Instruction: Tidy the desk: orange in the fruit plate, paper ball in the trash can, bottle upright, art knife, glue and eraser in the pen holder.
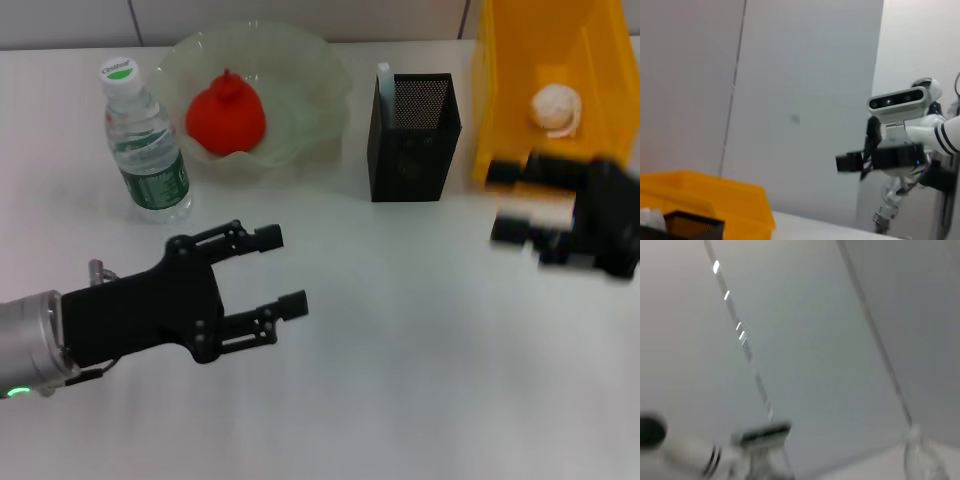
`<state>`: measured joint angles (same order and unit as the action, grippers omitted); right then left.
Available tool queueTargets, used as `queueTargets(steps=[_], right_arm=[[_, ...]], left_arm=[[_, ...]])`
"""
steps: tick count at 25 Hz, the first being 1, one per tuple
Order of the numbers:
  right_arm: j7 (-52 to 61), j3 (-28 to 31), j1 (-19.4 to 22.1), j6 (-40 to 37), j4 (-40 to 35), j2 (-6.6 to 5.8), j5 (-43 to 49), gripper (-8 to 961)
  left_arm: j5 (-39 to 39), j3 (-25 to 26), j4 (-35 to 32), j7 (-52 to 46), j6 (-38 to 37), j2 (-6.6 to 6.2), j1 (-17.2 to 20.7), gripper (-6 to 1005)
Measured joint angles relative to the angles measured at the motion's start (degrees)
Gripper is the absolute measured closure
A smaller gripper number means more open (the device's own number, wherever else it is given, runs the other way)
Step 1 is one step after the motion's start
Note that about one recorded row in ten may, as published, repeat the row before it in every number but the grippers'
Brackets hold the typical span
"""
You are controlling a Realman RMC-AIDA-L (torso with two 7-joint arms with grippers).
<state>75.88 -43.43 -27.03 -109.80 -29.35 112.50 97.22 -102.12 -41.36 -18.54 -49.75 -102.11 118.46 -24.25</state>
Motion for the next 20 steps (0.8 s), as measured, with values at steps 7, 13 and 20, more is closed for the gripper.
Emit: queueTargets(steps=[7, 13, 20], right_arm=[[-8.35, 0.12, 0.56, 4.2, 2.46, 2.57, 11.2, 247], [-8.61, 0.64, 0.65, 7.23, 2.67, 3.91, 13.57, 244], [-9.14, 0.63, 1.43, 9.53, 2.67, 4.86, 13.53, 244]], left_arm=[[-1.19, -2.83, -0.33, -4.15, 2.8, -0.28, -1.5, 261], [-4.33, -2.86, -0.62, -6.04, 3.19, -0.37, -2.68, 250], [-6.42, -2.91, -0.73, -6.05, 2.5, -0.42, -2.9, 222]])
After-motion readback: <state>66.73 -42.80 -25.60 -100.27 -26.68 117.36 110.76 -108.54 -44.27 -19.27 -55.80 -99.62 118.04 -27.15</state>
